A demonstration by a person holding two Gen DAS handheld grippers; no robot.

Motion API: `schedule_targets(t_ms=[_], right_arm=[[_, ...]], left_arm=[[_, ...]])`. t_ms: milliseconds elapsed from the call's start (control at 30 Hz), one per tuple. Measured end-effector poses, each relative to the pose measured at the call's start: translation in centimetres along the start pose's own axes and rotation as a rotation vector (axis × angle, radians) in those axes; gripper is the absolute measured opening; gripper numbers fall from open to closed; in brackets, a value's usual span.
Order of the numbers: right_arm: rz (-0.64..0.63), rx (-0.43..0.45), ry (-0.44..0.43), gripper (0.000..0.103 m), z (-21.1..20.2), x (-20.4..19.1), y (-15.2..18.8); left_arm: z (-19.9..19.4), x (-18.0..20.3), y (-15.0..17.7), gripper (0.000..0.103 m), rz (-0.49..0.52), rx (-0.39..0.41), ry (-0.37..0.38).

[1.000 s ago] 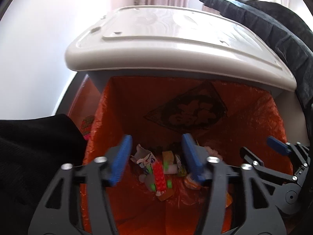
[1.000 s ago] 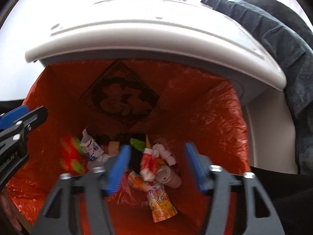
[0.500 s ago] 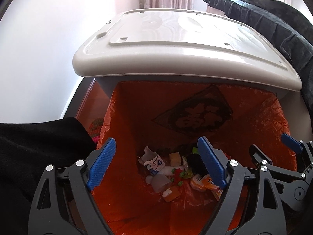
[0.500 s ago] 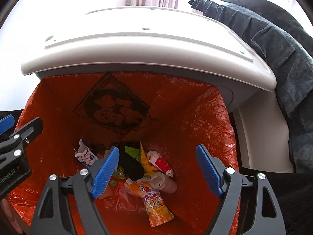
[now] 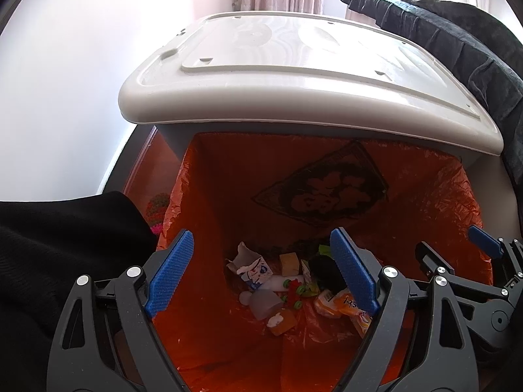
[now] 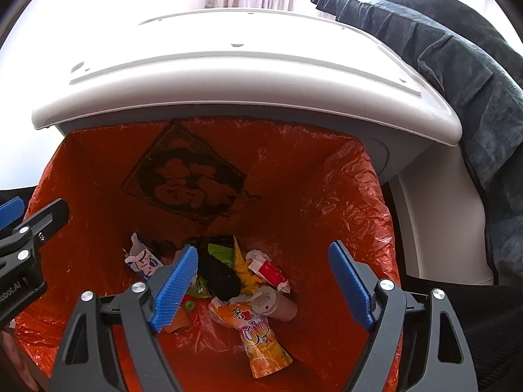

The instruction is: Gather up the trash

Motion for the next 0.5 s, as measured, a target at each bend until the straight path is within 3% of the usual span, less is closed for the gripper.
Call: schedule_targets(t_ms=[500], right_arm=[[0.087, -0.02, -0.037, 0.085, 0.6, 1.3, -0.9]], left_arm=[[0.2, 0.4, -1.3, 0.083, 0.007, 0.019, 0.008]])
Point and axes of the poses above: each gripper's, at about its wrist camera, not at the fingertips, and z roughly the way its jaws point, x to its right, y to its underside, the point moved 3 cm from there along z, roughly the way its jaws point, and after that the axes turned 13 degrees about z, right-handed, at the moved point
